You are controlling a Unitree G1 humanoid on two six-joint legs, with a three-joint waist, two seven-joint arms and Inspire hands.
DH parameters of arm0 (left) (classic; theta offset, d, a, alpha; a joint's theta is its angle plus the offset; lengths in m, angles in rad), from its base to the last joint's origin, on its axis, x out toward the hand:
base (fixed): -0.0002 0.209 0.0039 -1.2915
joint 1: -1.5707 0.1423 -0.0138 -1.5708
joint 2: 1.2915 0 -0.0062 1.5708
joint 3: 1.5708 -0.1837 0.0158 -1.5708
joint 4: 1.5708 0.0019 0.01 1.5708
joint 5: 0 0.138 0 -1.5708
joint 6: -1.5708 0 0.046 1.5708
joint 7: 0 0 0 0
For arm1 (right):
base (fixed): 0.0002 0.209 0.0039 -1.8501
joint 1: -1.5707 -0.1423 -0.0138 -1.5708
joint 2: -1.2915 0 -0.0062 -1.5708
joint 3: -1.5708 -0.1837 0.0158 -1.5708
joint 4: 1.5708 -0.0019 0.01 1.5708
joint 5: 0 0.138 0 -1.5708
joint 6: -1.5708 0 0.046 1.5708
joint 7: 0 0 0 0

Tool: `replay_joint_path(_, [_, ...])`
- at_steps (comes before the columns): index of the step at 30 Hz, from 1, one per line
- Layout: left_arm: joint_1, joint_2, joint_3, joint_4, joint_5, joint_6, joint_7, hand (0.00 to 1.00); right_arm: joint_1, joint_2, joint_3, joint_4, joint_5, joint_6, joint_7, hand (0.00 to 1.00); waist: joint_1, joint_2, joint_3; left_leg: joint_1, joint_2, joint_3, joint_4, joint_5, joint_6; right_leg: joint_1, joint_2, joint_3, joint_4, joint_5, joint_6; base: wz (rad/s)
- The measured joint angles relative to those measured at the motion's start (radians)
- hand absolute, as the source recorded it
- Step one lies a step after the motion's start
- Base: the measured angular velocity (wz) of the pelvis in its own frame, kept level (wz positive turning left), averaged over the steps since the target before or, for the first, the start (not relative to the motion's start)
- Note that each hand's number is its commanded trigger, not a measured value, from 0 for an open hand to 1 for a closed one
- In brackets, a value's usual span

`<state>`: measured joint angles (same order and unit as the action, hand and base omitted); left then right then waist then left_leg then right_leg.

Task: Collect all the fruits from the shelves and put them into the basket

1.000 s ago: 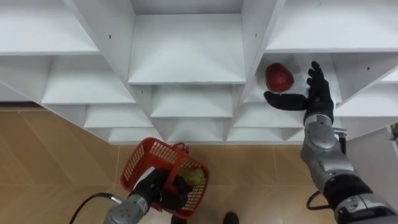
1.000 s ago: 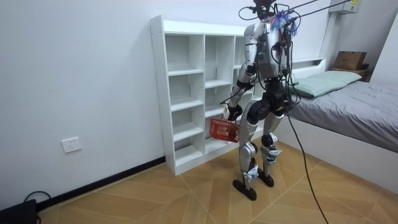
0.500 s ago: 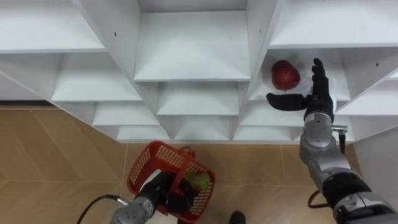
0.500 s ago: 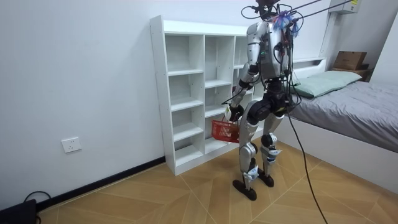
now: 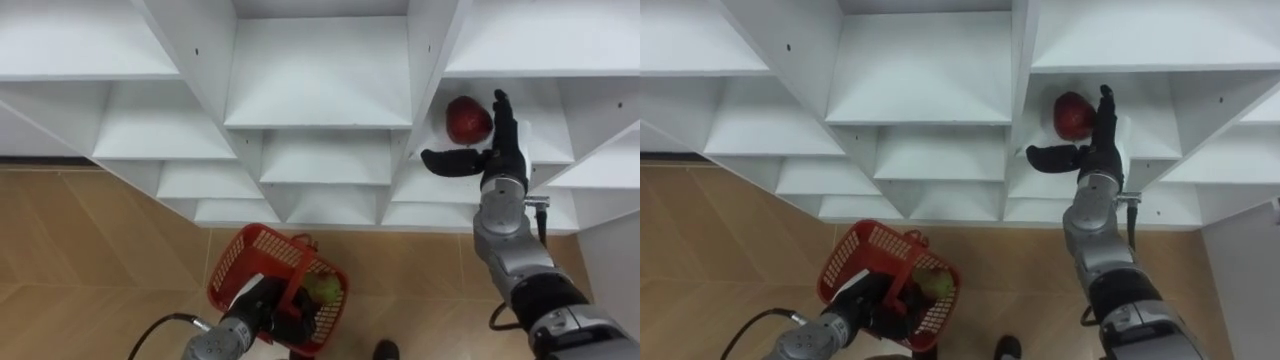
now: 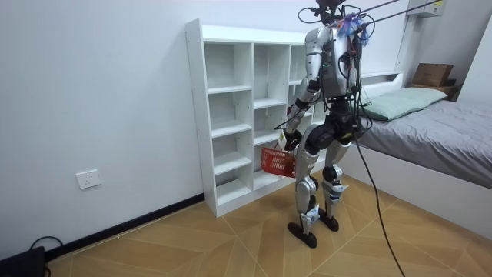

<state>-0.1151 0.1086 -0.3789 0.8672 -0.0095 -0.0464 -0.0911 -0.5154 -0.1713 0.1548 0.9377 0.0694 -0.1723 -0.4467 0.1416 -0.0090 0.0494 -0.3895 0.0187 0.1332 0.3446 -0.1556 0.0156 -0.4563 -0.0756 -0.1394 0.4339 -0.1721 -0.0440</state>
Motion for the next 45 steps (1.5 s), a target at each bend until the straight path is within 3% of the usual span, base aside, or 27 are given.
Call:
replay_joint_path(17, [-0.002, 0.0, 0.0, 0.012, 0.001, 0.0, 0.001, 1.0, -0.012, 0.012, -0.001, -0.003, -0.02, 0.0, -0.023, 0.0, -0.003, -0.001, 0.0017, -0.011, 0.0, -0.005, 0.0, 0.0, 0.0, -0.006, 0.0, -0.003, 0.0, 0.0, 0.001, 0.0])
replay_joint_path(24, [-0.003, 0.0, 0.002, 0.012, 0.002, 0.0, -0.001, 1.0, -0.014, 0.006, -0.002, -0.003, -0.017, -0.003, -0.022, 0.0, -0.003, 0.001, 0.0118, -0.011, 0.0, -0.003, 0.001, 0.0, 0.0, -0.007, -0.003, -0.006, -0.001, -0.001, 0.001, 0.0])
replay_joint_path(45, [-0.012, 0.003, -0.034, 0.011, 0.001, 0.0, 0.001, 1.0, -0.021, -0.019, 0.021, 0.03, 0.005, -0.011, -0.018, 0.0, 0.0, 0.001, 0.0114, -0.019, 0.0, -0.006, 0.014, 0.001, 0.001, -0.004, -0.006, -0.021, 0.001, -0.001, 0.002, 0.01])
